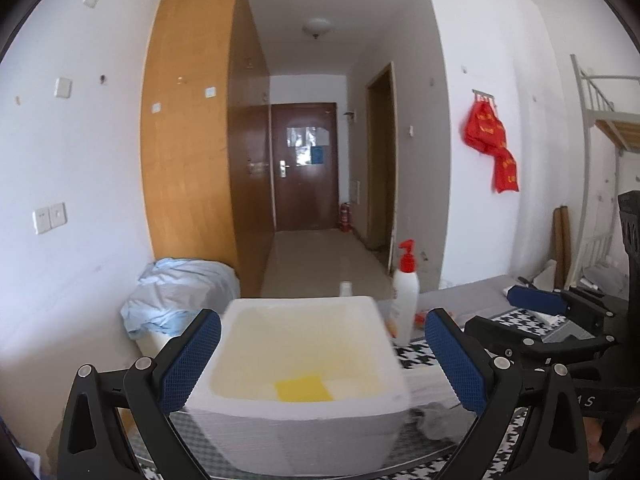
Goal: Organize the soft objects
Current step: 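Move the left tool back over the table toward the grey sock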
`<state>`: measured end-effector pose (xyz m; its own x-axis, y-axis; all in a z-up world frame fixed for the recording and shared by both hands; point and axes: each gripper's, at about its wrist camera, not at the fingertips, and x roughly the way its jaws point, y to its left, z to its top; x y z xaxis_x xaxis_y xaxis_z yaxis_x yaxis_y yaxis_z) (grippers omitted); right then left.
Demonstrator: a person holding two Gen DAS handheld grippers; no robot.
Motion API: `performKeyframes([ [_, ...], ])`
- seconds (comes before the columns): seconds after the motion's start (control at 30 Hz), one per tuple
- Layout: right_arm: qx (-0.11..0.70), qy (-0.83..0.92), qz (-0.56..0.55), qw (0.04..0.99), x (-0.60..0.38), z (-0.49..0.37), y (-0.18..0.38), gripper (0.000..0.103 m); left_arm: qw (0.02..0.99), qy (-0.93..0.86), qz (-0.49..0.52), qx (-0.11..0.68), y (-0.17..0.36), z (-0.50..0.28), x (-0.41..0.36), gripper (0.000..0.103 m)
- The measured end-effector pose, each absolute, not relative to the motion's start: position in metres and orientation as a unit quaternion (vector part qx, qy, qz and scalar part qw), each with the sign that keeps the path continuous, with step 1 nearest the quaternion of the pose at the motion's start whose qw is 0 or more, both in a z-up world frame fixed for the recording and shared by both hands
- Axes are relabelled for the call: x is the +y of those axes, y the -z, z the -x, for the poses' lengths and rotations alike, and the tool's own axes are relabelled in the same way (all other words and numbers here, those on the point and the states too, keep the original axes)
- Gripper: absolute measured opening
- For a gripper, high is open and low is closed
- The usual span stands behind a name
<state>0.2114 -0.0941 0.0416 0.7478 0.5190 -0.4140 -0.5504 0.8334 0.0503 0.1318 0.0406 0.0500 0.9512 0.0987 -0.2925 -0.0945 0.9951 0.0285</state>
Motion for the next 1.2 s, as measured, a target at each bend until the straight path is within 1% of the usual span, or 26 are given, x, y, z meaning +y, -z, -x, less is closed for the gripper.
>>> performKeyframes([
  [0.57, 0.204, -0.24, 0.022, 0.949, -0.143, -0.206, -0.042, 0.078, 0.989, 0.015, -0.022, 0.144, -0.054, -0.144, -0.006, 0.102],
  [1.1, 0.213, -0.202, 0.0, 0.956, -0.185, -0.184, -0.024, 0.078, 0.985, 0.047, -0.023, 0.164, -0.034, -0.128, -0.031, 0.102],
  [1.2, 0.212, -0.199, 0.008, 0.957, -0.189, -0.178, -0.019, 0.078, 0.986, 0.045, -0.022, 0.159, -0.03, -0.12, -0.035, 0.102],
])
